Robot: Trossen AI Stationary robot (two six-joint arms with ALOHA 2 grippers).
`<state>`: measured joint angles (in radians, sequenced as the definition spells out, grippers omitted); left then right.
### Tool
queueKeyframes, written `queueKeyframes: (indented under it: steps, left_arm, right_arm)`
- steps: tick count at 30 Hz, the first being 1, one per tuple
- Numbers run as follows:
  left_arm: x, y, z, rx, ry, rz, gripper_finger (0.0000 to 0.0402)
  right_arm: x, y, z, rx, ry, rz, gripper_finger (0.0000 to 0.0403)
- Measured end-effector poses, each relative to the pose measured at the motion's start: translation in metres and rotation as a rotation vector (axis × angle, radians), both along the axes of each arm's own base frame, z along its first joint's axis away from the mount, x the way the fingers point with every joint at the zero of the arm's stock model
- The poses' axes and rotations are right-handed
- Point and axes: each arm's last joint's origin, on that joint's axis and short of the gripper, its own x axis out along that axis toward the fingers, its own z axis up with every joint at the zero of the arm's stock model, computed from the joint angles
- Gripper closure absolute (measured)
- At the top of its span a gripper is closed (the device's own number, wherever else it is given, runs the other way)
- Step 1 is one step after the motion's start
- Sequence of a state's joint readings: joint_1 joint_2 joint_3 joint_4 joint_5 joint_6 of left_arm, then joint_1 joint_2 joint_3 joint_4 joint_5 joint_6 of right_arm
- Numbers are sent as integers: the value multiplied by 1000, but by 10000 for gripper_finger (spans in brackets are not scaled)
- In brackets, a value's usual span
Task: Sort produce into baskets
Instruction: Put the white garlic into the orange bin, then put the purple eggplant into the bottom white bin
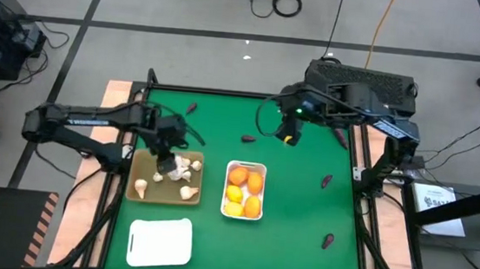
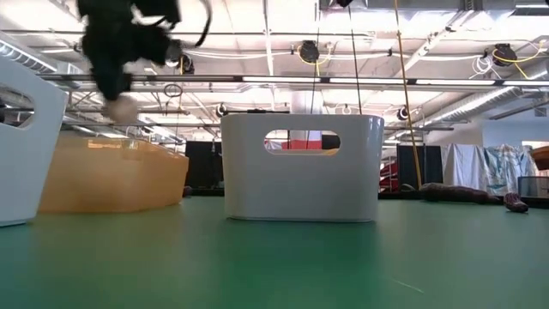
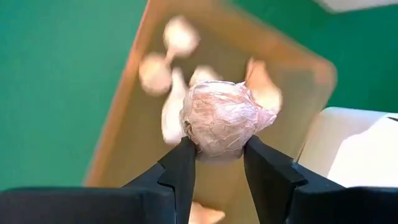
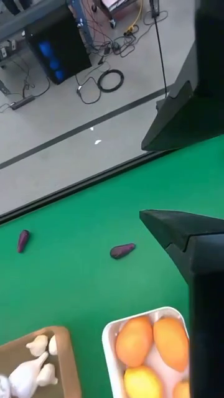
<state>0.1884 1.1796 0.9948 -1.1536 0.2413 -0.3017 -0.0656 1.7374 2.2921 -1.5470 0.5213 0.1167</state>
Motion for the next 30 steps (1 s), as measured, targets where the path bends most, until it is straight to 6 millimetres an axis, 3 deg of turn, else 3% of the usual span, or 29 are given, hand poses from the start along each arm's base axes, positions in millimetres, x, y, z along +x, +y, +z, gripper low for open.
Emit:
queueKeyframes:
  steps: [5, 10, 20, 26, 30]
  left_arm:
    - [-21, -15, -32, -46, 113, 73, 258]
    - [-27, -25, -45, -50, 179, 32, 219]
    - [-28, -37, -46, -112, 186, -37, 147]
    - [-18, -38, -38, -138, 88, -47, 142]
    - [-3, -35, -28, -46, -65, -32, 144]
  right_arm:
    - [17, -8, -12, -3, 42, -3, 248]
    - [27, -16, -22, -1, 77, -21, 248]
    - [38, -28, -32, 64, 83, -12, 248]
    - [44, -33, -35, 109, 62, -1, 248]
    - [59, -38, -46, 182, 62, 76, 248]
